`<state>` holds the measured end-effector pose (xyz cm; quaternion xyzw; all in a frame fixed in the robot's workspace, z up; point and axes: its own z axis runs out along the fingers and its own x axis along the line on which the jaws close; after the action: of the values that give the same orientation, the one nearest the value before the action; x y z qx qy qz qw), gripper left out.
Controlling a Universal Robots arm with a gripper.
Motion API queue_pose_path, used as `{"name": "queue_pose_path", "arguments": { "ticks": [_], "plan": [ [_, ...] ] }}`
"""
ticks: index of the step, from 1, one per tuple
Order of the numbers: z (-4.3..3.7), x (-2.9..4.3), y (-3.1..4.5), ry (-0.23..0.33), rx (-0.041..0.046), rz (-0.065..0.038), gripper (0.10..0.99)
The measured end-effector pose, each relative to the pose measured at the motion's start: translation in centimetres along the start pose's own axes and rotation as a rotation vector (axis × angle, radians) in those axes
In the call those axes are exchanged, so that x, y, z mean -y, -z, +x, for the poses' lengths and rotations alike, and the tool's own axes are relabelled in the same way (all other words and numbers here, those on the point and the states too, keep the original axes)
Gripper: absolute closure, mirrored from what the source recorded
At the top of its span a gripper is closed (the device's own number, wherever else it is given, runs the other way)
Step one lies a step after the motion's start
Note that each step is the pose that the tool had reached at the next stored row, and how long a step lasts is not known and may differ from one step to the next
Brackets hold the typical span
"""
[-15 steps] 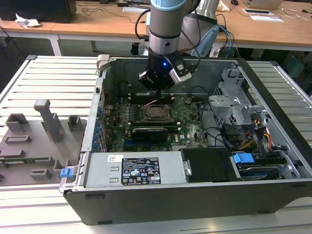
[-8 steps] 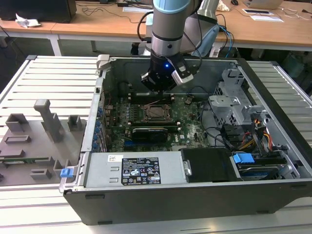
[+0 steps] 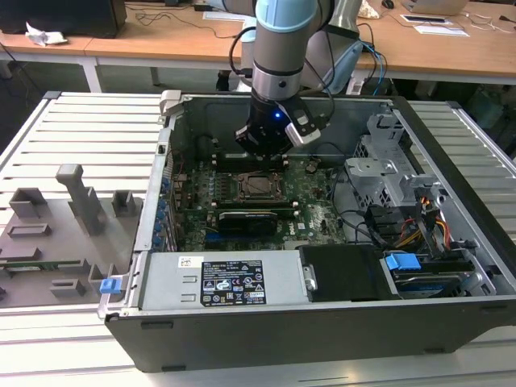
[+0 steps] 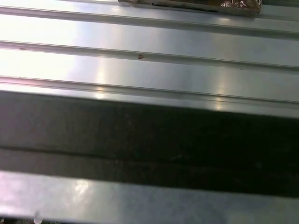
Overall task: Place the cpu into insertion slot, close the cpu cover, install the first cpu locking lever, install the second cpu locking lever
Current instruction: 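Install the first cpu locking lever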
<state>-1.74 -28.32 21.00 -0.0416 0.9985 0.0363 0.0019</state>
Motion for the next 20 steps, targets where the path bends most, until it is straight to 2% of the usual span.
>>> {"name": "queue_pose_path", "arguments": {
  "ticks": [5, 8, 13, 20],
  "plan": [
    [-0.15, 0.04, -0.33, -0.001, 0.0000, 0.003, 0.980],
    [-0.18, 0.05, -0.43, -0.001, -0.0007, 0.009, 0.980],
    [-0.23, 0.07, -0.61, -0.001, -0.0011, 0.014, 0.980],
    [-0.27, 0.08, -0.88, -0.001, -0.0014, 0.015, 0.980]
  ]
}}
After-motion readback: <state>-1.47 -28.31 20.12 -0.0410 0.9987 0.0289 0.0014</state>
